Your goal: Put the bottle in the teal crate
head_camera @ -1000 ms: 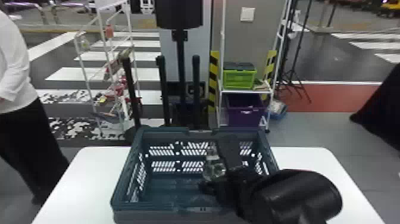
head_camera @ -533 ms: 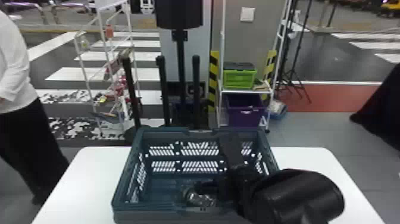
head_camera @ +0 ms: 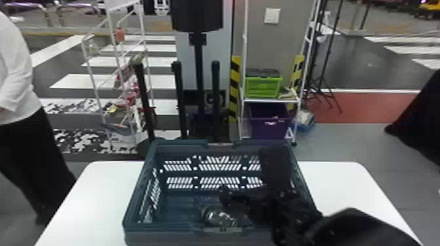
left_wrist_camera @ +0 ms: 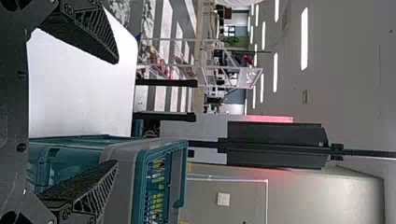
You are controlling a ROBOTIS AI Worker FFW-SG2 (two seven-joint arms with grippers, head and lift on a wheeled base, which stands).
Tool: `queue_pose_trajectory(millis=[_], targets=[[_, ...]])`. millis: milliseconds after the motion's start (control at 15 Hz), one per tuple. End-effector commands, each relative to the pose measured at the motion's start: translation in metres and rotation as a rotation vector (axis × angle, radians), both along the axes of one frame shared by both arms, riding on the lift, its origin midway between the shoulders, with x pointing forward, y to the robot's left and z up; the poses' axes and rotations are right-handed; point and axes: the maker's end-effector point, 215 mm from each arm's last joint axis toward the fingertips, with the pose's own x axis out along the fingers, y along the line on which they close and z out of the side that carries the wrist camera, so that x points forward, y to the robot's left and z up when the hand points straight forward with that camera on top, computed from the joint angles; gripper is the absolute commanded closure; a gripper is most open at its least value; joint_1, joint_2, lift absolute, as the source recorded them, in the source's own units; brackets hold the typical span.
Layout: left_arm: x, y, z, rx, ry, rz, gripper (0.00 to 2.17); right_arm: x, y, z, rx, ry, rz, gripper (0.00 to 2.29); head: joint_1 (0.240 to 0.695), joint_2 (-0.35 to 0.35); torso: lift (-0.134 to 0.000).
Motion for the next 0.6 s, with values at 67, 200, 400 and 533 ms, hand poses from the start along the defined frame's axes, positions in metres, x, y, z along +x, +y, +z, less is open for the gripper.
queue_pose_trajectory(millis=[67, 200, 400, 533], targets=[[0.003, -0.002, 0.001, 0.0, -0.003, -0.006, 0.13, -0.028, -0.044, 0.019, 0.025, -0.134, -0.076, 0.04, 0.499, 0.0, 0.0], [0.005, -0.001, 0.0, 0.002, -0.002, -0.006, 0.13, -0.046, -0.062, 0.036, 0.045, -0.253, -0.115, 0.04, 0.499, 0.0, 0.0], [0.007, -0.004, -0.001, 0.0, 0.002, -0.012, 0.13, -0.078, -0.089, 0.038, 0.088, -0.329, -0.174, 0.04, 0.499, 0.0, 0.0], [0.008, -0.005, -0.002, 0.001, 0.005, -0.013, 0.13, -0.101, -0.104, 0.041, 0.114, -0.384, -0.228, 0.05, 0.499, 0.0, 0.0]])
